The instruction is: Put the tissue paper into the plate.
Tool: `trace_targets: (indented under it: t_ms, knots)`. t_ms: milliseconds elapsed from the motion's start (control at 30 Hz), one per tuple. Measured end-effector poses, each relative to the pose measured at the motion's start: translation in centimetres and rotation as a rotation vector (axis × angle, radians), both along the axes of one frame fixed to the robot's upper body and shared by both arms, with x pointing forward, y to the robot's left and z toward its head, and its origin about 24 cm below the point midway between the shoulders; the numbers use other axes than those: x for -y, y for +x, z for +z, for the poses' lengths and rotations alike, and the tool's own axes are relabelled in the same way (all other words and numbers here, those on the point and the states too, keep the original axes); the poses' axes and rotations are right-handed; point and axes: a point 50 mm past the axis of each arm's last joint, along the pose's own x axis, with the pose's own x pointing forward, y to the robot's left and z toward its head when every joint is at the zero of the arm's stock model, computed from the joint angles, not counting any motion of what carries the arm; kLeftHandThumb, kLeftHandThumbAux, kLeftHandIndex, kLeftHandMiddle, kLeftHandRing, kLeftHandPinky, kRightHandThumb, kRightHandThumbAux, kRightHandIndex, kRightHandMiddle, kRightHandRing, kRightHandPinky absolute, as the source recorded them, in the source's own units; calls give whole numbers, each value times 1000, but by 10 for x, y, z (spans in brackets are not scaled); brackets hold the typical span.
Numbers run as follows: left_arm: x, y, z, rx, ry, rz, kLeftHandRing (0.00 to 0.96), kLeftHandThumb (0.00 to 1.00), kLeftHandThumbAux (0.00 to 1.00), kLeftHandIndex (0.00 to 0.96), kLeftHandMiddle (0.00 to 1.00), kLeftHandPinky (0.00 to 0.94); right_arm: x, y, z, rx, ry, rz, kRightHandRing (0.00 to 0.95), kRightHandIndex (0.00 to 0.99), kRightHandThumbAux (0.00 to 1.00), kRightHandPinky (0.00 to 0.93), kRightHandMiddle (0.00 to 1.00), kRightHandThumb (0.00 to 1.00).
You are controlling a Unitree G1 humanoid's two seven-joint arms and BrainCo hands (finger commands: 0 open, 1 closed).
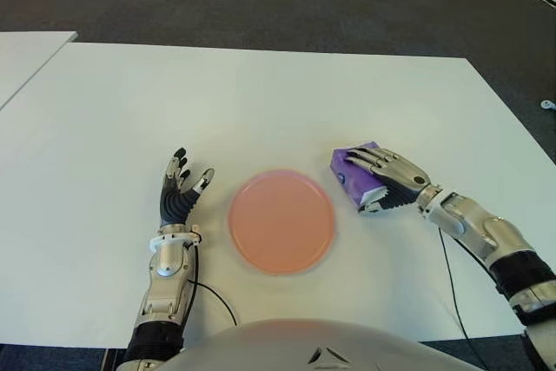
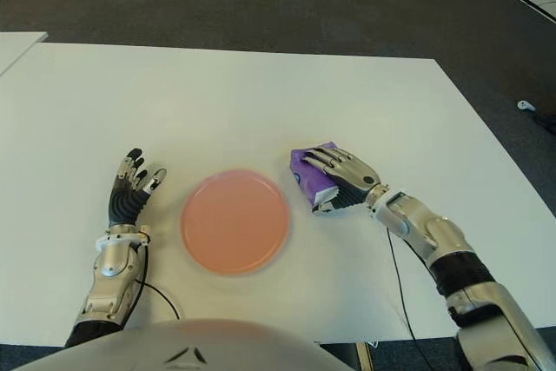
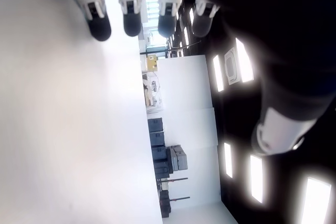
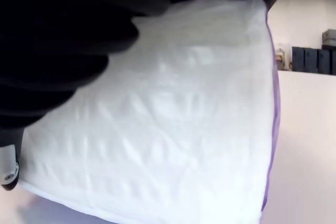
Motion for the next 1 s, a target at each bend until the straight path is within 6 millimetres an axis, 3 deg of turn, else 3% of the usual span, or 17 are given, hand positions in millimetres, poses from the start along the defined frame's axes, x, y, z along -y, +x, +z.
trace_targets:
  t_ms: [233, 1000]
  knots:
    - [-2, 0, 0, 2, 0, 4, 0, 0, 616, 0, 0, 0, -9, 6, -4, 29, -17, 27, 0, 0, 485, 0, 0, 0]
    - [-9, -2, 0, -1, 30, 6, 0, 0, 616, 0, 0, 0, -9, 8, -6, 56, -20, 45, 0, 0, 499, 0, 0, 35]
